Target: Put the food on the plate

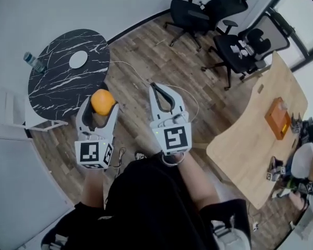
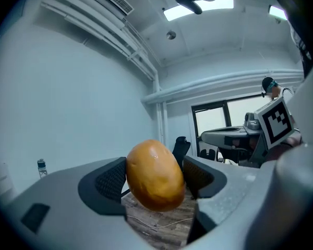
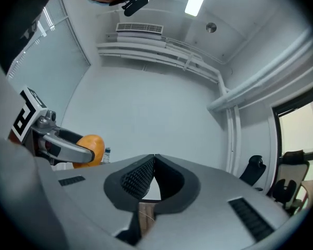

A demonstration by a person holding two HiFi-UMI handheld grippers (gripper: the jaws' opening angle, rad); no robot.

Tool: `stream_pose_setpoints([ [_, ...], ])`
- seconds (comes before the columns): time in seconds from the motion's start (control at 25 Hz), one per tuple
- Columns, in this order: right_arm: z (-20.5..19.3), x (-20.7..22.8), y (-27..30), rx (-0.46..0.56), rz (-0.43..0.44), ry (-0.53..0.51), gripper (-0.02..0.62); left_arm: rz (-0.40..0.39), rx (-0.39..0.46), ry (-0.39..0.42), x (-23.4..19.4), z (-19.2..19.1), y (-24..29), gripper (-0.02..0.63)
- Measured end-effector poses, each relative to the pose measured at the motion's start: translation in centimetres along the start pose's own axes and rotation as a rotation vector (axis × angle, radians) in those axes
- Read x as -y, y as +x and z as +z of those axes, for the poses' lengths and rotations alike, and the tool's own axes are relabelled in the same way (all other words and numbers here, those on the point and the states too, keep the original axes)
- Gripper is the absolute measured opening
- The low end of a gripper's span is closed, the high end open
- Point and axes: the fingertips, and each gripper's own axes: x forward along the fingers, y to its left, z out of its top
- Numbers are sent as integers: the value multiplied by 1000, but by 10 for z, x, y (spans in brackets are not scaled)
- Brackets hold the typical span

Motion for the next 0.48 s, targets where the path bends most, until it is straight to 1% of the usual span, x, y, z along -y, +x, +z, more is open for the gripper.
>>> stream_pose_setpoints([
  [0.08,-1,-1,5,-18,-7,-26,-3,-9,-11,-9,-6,-8,1,336],
  [0.16,0,0,8,-27,-2,-57,-3,-25,-8,-34,-8,-14,2,336],
  [0.32,-4,5,12,-52,8,-82,-3,-34,-27,-79,-9,-26,10,336],
  [0.48,-14,8,25,-64,-11,-98,-3,-37,-39,-79,-20,-32,26,336],
])
